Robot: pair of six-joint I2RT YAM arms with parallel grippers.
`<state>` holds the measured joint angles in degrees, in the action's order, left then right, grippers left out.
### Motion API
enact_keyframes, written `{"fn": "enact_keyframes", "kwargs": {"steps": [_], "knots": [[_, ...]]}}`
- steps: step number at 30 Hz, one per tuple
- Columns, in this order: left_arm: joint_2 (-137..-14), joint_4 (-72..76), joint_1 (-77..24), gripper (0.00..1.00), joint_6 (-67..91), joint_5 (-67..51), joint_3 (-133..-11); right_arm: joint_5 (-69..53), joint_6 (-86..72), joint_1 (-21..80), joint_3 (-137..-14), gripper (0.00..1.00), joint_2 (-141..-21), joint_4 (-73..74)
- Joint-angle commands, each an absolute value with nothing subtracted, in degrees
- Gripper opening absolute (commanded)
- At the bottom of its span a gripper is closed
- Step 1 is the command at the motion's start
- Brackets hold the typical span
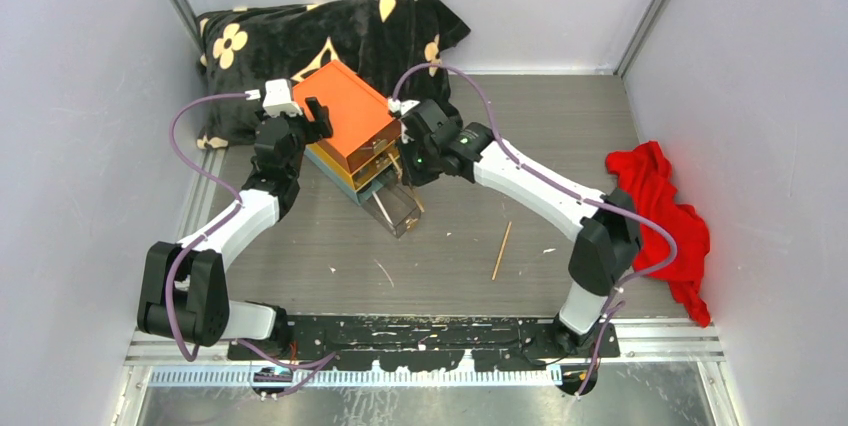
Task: Organize the makeup
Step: Place the makeup in the drawer.
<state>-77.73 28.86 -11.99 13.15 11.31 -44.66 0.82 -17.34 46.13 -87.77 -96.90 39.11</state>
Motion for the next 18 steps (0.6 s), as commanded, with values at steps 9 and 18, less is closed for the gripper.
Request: {"fn": "enact_keyframes", "kwargs": {"steps": [9, 18], "knots": [[-81.2, 13.3, -13.5, 0.77, 9.9, 4.2, -40.8, -14.3, -14.0, 45.8, -89.5, 0.01, -109.1, 42.6], [-81.2, 13.3, -13.5, 0.77, 9.9, 4.1, -40.9, -11.8, -15.0, 45.4, -89.8, 0.04, -109.3, 36.8]]}}
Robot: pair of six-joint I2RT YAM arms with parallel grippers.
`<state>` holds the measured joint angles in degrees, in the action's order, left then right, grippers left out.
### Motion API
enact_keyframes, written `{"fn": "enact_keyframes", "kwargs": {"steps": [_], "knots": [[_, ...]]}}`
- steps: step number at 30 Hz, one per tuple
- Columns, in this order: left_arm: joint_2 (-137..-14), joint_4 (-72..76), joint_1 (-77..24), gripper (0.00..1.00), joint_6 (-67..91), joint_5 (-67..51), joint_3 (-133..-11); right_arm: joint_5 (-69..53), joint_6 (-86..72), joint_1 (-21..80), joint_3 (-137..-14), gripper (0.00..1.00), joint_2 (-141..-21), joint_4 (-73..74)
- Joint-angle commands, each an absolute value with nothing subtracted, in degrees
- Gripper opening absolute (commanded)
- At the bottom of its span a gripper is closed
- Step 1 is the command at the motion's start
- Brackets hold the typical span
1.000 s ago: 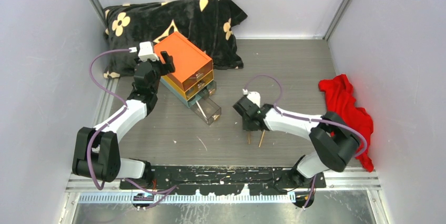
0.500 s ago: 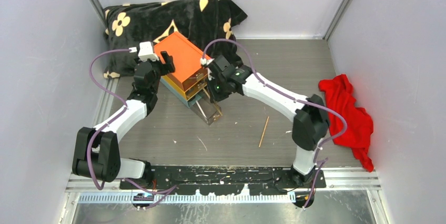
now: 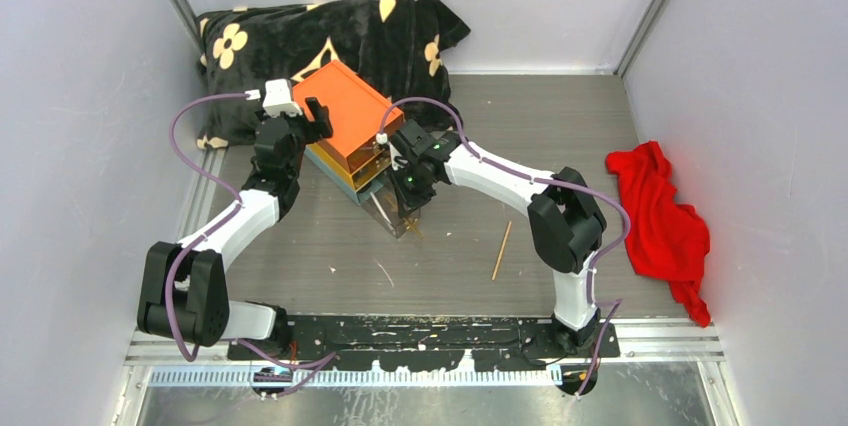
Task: Organize the makeup
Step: Place the makeup in the drawer, then pick up the makeup from the center of the board.
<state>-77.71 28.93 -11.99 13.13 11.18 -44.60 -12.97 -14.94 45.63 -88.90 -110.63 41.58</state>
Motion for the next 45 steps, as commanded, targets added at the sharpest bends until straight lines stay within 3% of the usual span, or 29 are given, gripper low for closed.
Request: {"fn": "enact_keyframes", "kwargs": {"steps": [1, 6, 20, 35, 38, 41, 45], "knots": [[-81.2, 13.1, -13.5, 0.77, 9.9, 4.0, -40.9, -11.3, -15.1, 45.4, -89.9, 0.06, -109.3, 36.1], [-81.4, 13.1, -13.5, 0.77, 9.8, 4.0, -40.9, -11.1, -15.3, 45.5, -89.0, 0.15, -108.3, 31.8], [-81.5, 13.0, -13.5, 0.77, 9.7, 3.8, -41.1, -6.3, -14.5, 45.6, -76.9, 0.2, -91.2, 11.3], [-81.5, 13.0, -13.5, 0.77, 9.7, 3.8, -41.1, -7.7, -14.7, 45.7, -76.1, 0.19, -91.5, 12.1], [-81.5, 13.0, -13.5, 0.77, 9.7, 3.8, -41.1, -2.6, -14.1, 45.9, -75.8, 0.19, -89.9, 14.3], [-81.5, 13.0, -13.5, 0.77, 9.8, 3.8, -41.1, 10.5, -12.8, 47.0, -75.4, 0.19, -88.1, 21.0], [-81.7, 12.9, -13.5, 0.77, 9.7, 3.8, -41.2, 22.1, -16.7, 46.9, -68.4, 0.19, -83.8, 24.8]]}}
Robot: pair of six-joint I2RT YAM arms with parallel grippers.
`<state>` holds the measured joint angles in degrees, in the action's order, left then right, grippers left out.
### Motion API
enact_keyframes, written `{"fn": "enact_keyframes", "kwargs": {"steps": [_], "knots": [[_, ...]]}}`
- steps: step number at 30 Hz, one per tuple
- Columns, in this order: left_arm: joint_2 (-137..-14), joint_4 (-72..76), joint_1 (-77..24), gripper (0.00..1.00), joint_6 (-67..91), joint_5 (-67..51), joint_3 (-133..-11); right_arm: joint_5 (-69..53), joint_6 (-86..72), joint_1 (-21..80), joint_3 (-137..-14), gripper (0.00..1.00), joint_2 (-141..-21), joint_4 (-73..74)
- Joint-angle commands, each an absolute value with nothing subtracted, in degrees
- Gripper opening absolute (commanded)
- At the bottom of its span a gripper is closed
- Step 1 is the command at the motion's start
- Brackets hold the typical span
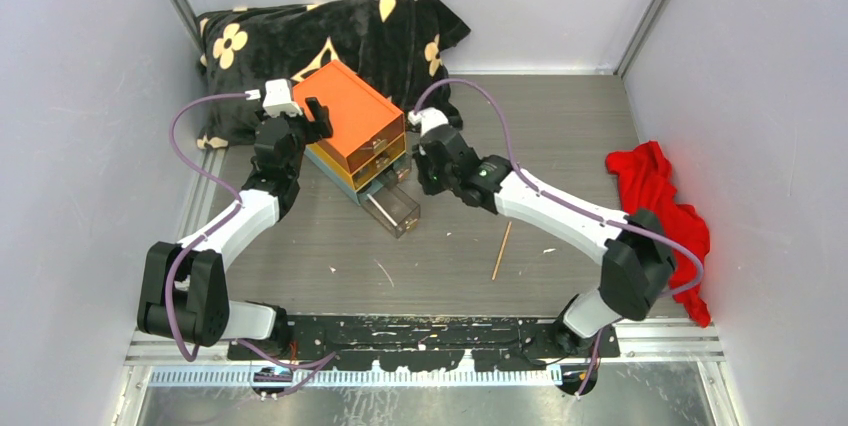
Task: Organize the makeup
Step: Pick up the makeup from the center of the board.
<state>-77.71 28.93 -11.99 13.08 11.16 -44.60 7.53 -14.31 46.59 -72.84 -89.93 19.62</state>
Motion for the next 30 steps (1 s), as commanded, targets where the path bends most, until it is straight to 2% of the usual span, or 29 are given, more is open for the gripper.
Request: {"fn": "enact_keyframes", "kwargs": {"steps": [1, 6, 9, 15, 17, 22, 30], "knots": [[-81.7, 12.9, -13.5, 0.77, 9.7, 3.8, -41.2, 23.5, -18.7, 47.0, -66.6, 0.19, -82.8, 25.9], [-81.7, 12.9, -13.5, 0.77, 9.7, 3.8, -41.2, 30.3, -31.1, 46.9, -59.1, 0.21, -78.9, 34.6], [-81.5, 13.0, -13.5, 0.77, 9.7, 3.7, -41.2, 32.1, -40.2, 46.9, -53.9, 0.35, -76.0, 39.4], [-81.5, 13.0, -13.5, 0.77, 9.7, 3.8, -41.1, 29.2, -52.2, 47.0, -42.7, 0.39, -68.2, 41.5], [-81.5, 13.0, -13.5, 0.77, 9.7, 3.8, -41.1, 27.6, -54.8, 47.0, -39.7, 0.47, -66.2, 41.4], [-81.6, 12.9, -13.5, 0.77, 9.7, 3.8, -41.2, 24.4, -56.9, 46.9, -34.1, 0.48, -64.7, 38.3], [-81.7, 12.8, -13.5, 0.77, 9.7, 3.8, -41.3, 22.2, -58.2, 47.0, -32.5, 0.48, -70.2, 33.0]]}}
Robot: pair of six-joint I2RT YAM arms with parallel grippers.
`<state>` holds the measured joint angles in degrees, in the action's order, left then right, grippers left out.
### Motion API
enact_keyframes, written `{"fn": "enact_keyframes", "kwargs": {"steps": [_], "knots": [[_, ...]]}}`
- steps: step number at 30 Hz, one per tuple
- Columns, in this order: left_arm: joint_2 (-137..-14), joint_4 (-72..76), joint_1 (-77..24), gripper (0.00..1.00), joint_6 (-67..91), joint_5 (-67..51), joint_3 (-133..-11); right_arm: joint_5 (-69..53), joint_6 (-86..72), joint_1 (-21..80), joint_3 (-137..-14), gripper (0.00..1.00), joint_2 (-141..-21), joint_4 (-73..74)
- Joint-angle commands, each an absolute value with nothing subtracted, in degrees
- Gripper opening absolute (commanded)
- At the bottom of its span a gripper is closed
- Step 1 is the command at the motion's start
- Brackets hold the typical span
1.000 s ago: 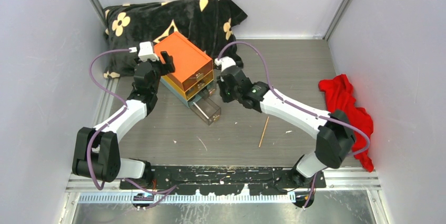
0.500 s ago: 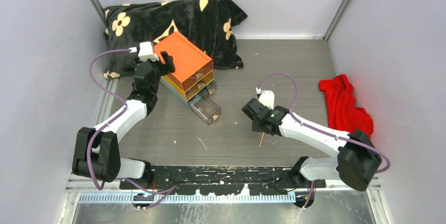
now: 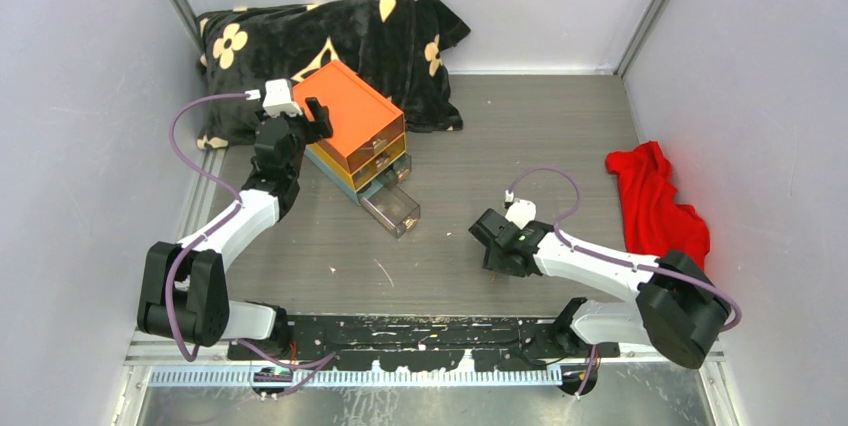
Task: Organize the makeup
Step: Pick up the makeup from the center of the board.
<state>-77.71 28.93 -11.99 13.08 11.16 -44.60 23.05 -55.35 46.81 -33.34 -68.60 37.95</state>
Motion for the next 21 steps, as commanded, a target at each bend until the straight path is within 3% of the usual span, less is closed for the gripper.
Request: {"fn": "enact_keyframes", "kwargs": {"steps": [1, 10, 12, 15, 21], "knots": [[-81.7, 12.8, -13.5, 0.77, 9.7, 3.7, -41.3, 21.4, -58.2, 46.9, -32.1, 0.47, -70.3, 31.5], [-81.7, 12.8, -13.5, 0.77, 9.7, 3.7, -41.3, 22.1, -60.9, 46.9, -29.9, 0.4, -70.4, 31.5], [-81.6, 12.8, -13.5, 0.77, 9.7, 3.7, -41.2, 22.3, -61.2, 47.0, -29.6, 0.31, -70.7, 32.5], [-81.4, 13.1, -13.5, 0.77, 9.7, 3.9, -41.0, 23.1, -60.6, 47.0, -29.2, 0.05, -70.6, 34.1], [-81.3, 13.1, -13.5, 0.77, 9.8, 4.0, -40.9, 23.7, -59.4, 48.0, -27.2, 0.01, -66.1, 35.2]]}}
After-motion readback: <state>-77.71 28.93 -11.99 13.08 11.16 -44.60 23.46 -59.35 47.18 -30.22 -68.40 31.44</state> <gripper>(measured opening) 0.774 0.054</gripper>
